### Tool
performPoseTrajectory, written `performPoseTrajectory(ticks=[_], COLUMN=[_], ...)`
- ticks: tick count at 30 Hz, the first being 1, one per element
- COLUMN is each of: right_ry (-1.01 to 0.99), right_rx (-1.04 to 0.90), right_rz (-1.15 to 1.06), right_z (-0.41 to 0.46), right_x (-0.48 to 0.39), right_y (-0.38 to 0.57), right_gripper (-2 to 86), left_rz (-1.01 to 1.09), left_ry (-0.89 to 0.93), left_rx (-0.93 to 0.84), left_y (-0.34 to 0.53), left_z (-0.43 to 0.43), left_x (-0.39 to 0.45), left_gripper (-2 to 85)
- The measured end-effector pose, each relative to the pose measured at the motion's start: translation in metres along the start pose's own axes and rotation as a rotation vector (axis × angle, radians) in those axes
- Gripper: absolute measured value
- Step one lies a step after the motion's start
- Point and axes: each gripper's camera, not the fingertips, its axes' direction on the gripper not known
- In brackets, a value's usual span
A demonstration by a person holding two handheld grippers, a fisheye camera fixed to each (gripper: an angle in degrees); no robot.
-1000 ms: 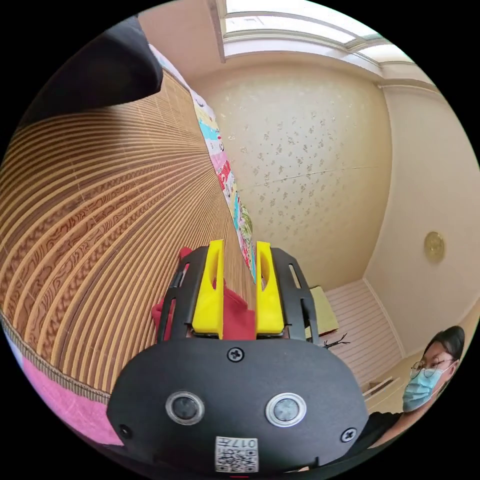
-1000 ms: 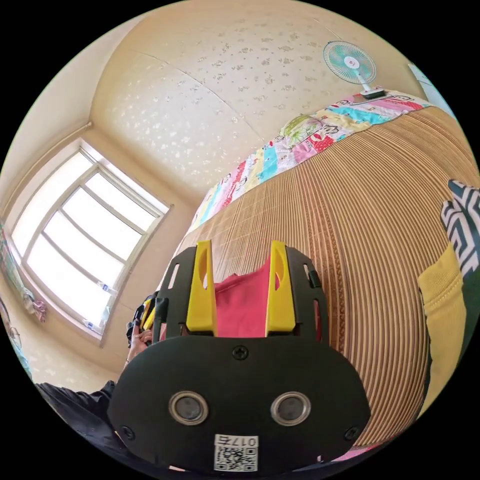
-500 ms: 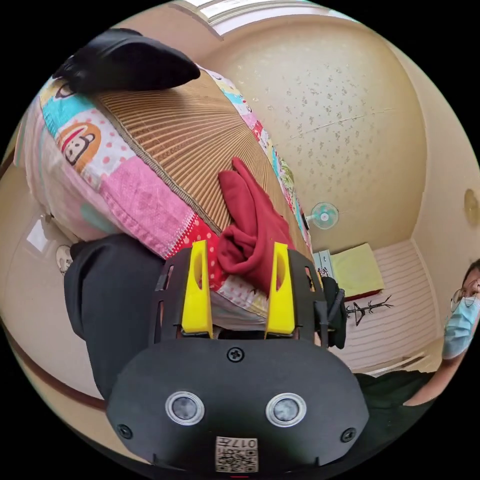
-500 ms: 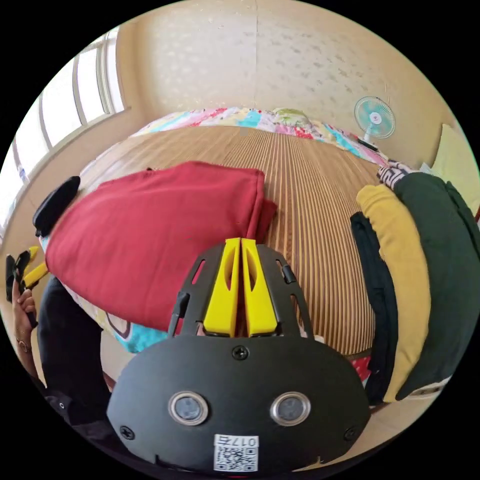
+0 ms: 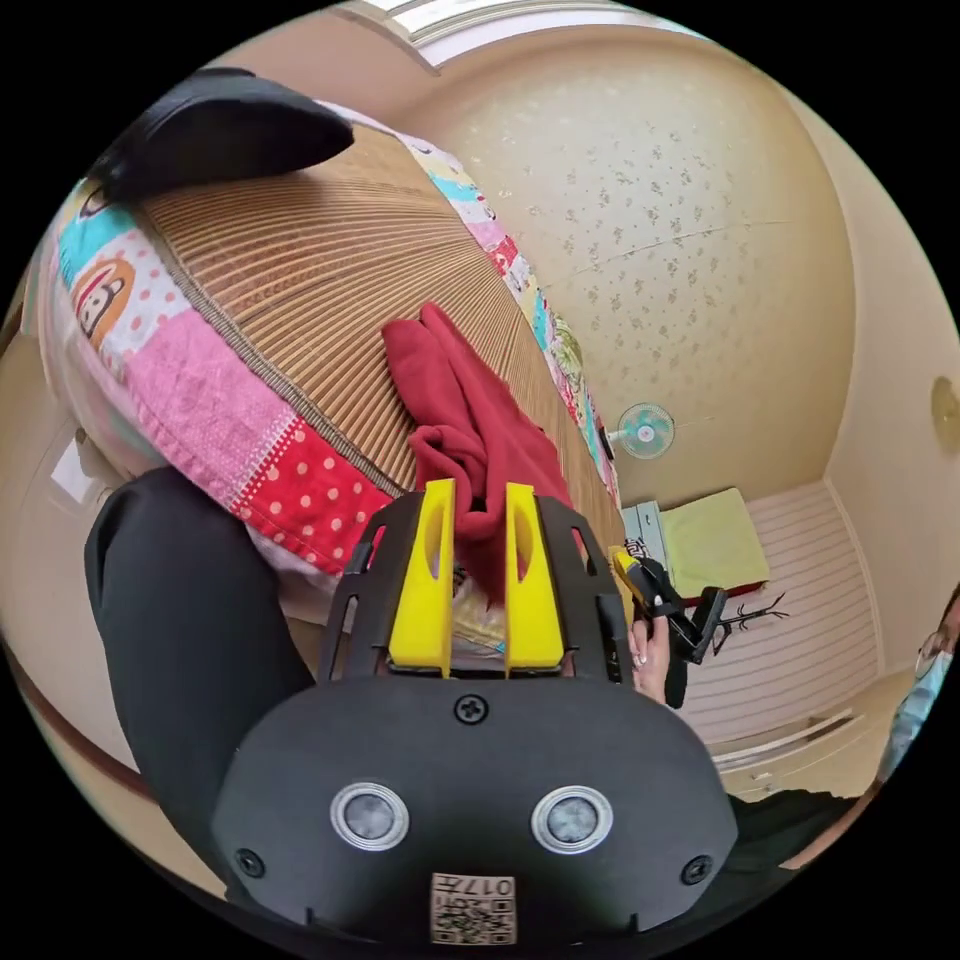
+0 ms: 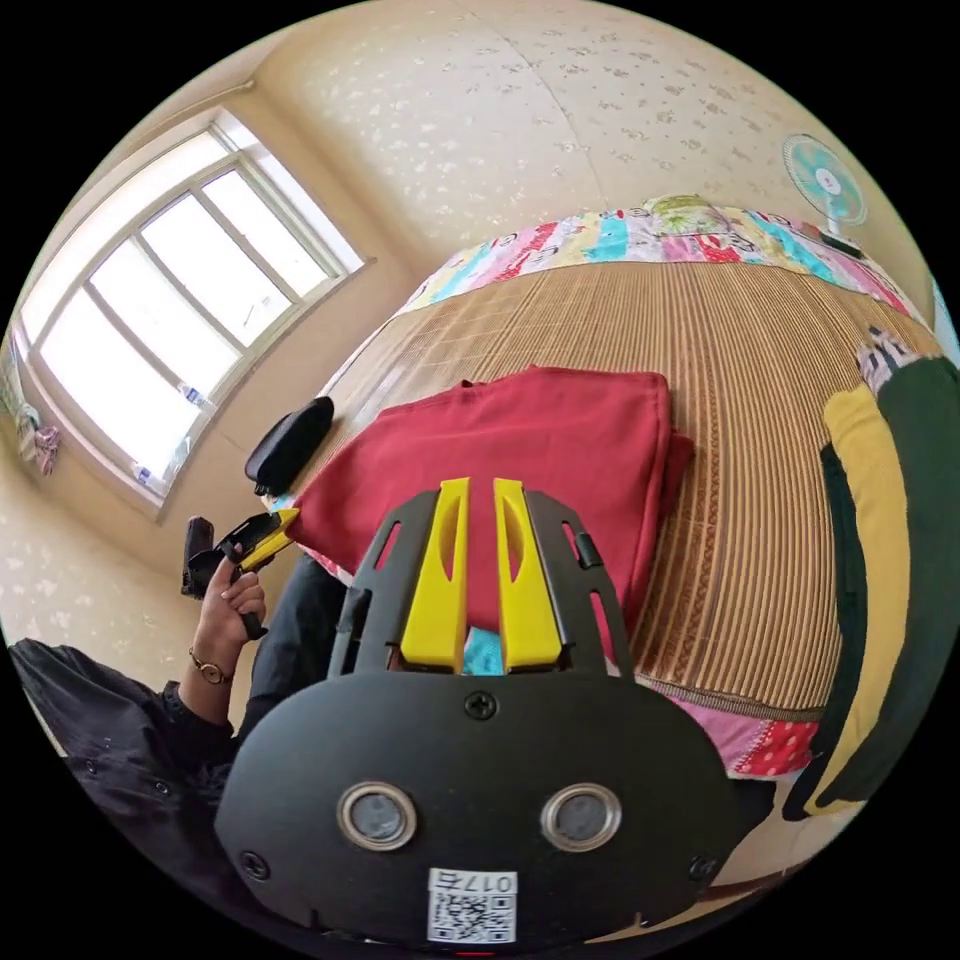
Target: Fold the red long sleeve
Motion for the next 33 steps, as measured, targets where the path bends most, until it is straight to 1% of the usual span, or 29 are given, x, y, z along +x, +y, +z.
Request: performPoseTrajectory(ticks=[2,3,5,7,8,9,11,12,13,14,15,16,18,20,21,23,24,26,27,29,30,32,33], right_ry=[-0.090,-0.118,-0.225,-0.261,-0.242,-0.224,-0.098,-0.070,-0.030,-0.034,-0.052,-0.084,-0.113,-0.195,-0.212,-0.273,-0.287,-0.316,-0.317,-0.281,-0.259,-0.135,-0.101], right_rx=[-0.076,-0.106,-0.251,-0.343,-0.396,-0.423,-0.538,-0.576,-0.656,-0.708,-0.723,-0.708,-0.641,-0.492,-0.452,-0.303,-0.273,-0.158,-0.133,-0.066,-0.065,-0.100,-0.112], right_rz=[-0.074,-0.087,-0.143,-0.187,-0.214,-0.227,-0.260,-0.268,-0.271,-0.279,-0.283,-0.274,-0.245,-0.229,-0.229,-0.225,-0.223,-0.204,-0.196,-0.136,-0.105,0.032,0.061], right_z=[0.020,0.028,0.065,0.095,0.117,0.128,0.177,0.190,0.215,0.231,0.236,0.236,0.221,0.174,0.160,0.098,0.084,0.030,0.019,-0.010,-0.013,-0.012,-0.011], right_x=[-0.028,-0.035,-0.067,-0.091,-0.107,-0.115,-0.135,-0.137,-0.139,-0.138,-0.136,-0.129,-0.109,-0.072,-0.060,-0.006,0.008,0.068,0.084,0.146,0.162,0.218,0.228], right_y=[-0.036,-0.046,-0.087,-0.112,-0.126,-0.131,-0.143,-0.144,-0.142,-0.137,-0.133,-0.128,-0.123,-0.117,-0.115,-0.102,-0.098,-0.076,-0.069,-0.040,-0.033,-0.003,0.004], right_gripper=[10.9,12.4,18.1,20.6,21.8,22.1,22.9,22.9,21.6,18.4,15.8,12.4,10.3,9.2,9.0,8.7,8.6,8.6,8.6,9.2,9.4,11.1,11.7], left_rz=[0.104,0.123,0.181,0.218,0.239,0.247,0.260,0.265,0.285,0.319,0.333,0.349,0.391,0.432,0.431,0.403,0.395,0.358,0.347,0.311,0.305,0.279,0.275], left_ry=[-0.013,-0.016,-0.009,0.000,0.002,0.003,0.019,0.023,0.027,0.022,0.015,0.013,0.100,0.235,0.246,0.244,0.242,0.246,0.249,0.268,0.270,0.258,0.256], left_rx=[0.015,0.014,0.011,0.006,0.006,0.004,-0.008,-0.010,-0.015,-0.016,-0.014,-0.014,-0.013,0.000,0.003,-0.006,-0.015,-0.062,-0.076,-0.133,-0.146,-0.189,-0.197], left_y=[0.006,0.008,0.017,0.026,0.032,0.034,0.046,0.049,0.054,0.060,0.063,0.068,0.075,0.084,0.086,0.090,0.090,0.087,0.086,0.081,0.079,0.072,0.069], left_z=[0.009,0.013,0.026,0.036,0.042,0.046,0.056,0.057,0.060,0.062,0.061,0.059,0.050,0.034,0.031,0.027,0.029,0.042,0.047,0.068,0.073,0.096,0.101], left_x=[0.032,0.038,0.060,0.072,0.079,0.082,0.088,0.089,0.091,0.093,0.093,0.090,0.085,0.075,0.073,0.062,0.059,0.051,0.049,0.046,0.046,0.048,0.049], left_gripper=[6.8,6.6,6.2,5.8,5.5,5.4,5.3,5.3,5.4,5.8,6.1,7.3,9.6,10.9,11.0,11.6,11.9,13.2,13.3,13.8,13.9,14.7,14.8])
